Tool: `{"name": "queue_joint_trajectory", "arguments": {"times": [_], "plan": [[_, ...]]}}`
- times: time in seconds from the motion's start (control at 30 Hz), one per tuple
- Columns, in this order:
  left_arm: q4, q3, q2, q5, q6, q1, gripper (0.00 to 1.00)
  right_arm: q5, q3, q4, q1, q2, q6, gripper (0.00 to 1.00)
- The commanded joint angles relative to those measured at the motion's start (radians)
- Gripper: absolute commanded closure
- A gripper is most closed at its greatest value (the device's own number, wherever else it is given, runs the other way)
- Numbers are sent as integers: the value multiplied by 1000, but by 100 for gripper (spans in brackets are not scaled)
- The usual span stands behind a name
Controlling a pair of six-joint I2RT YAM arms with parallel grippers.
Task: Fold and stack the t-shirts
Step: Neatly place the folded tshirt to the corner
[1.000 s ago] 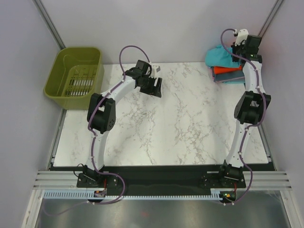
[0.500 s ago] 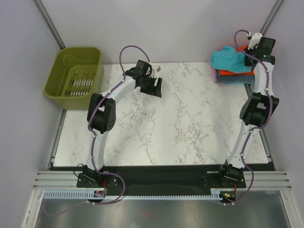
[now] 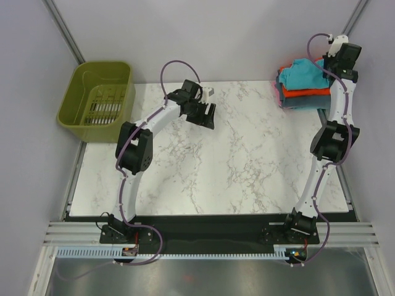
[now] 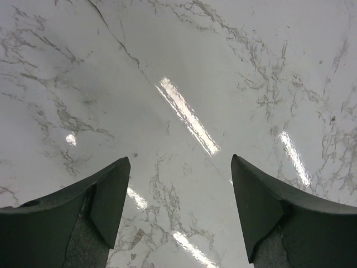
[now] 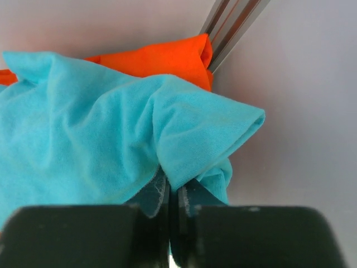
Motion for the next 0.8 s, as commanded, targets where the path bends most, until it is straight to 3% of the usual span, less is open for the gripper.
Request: {"name": "queue_joint_trajectory", "arguments": {"times": [0.0, 0.03, 0.07, 0.13, 0.17, 0.23, 0.3, 0.4, 0.53, 0.67, 0.7, 0.77], "plan": [[4, 20, -29, -9, 37, -19, 19, 41, 13, 44, 14, 16, 15, 82], [4, 20, -32, -6, 37, -19, 18, 41, 13, 37, 17, 13, 15, 63], [2, 20, -38, -6, 37, -19, 18, 41, 13, 36, 20, -1, 12, 34], [2, 30, -50, -29, 38, -22, 18, 83, 20, 39, 29, -27, 31, 18], [4, 40, -61, -89, 49, -23, 18, 96, 27, 42, 32, -61, 43, 3], [24, 92, -94, -207, 89, -40, 19, 132, 30, 60, 40, -111, 70, 2], [80, 173, -113, -430, 174, -54, 18, 156, 8, 105, 58, -197, 83, 2], [164, 290, -104, -577, 283, -59, 16, 203, -128, 255, 90, -352, 92, 2], [235, 332, -116, -614, 353, -46, 14, 153, -170, 238, 141, -424, 112, 2], [167, 309, -153, -576, 214, -20, 13, -109, -334, 143, 187, -483, 225, 2], [144, 268, -166, -562, 186, -8, 13, -248, -417, 104, 201, -489, 330, 2], [96, 209, -235, -479, 86, 9, 12, -356, -546, 111, 218, -541, 437, 2]]}}
